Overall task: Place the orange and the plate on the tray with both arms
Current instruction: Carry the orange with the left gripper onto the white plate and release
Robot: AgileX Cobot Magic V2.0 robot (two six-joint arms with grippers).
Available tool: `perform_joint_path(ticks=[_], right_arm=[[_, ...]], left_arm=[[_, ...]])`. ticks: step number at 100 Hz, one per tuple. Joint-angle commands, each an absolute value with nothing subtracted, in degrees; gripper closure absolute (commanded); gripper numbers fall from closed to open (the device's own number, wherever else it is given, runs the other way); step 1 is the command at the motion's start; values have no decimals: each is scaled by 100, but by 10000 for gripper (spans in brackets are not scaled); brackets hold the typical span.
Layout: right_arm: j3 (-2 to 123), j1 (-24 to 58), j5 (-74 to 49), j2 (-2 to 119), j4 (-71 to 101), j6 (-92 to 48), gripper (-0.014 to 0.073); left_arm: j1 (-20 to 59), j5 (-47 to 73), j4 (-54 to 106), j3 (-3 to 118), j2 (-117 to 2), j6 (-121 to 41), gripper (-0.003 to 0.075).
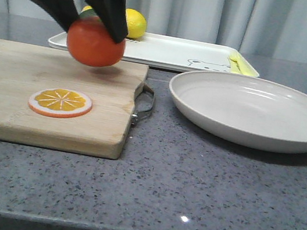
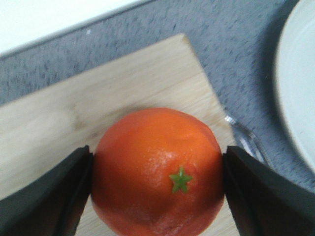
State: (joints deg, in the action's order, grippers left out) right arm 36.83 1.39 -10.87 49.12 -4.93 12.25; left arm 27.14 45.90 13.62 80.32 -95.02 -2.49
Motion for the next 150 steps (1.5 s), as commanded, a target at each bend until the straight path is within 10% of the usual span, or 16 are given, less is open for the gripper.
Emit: perform_joint_path(ticks=[1,71,110,150], right_arm=[[3892,117,-647,4896,-561,1213,652],[3892,117,-692,4896,-561,1213,652],[3892,117,-692,4896,-561,1213,652],[3892,117,-725,4896,-561,1213,652]], left_arm=[[2975,4421,1482,8414,-9285,-253,376],[4709,4468,1483,10304,-10917,-253,373],[4709,4388,1483,10304,-10941,-253,92],[4679,4562,1461,10520,-10834,-253,91]])
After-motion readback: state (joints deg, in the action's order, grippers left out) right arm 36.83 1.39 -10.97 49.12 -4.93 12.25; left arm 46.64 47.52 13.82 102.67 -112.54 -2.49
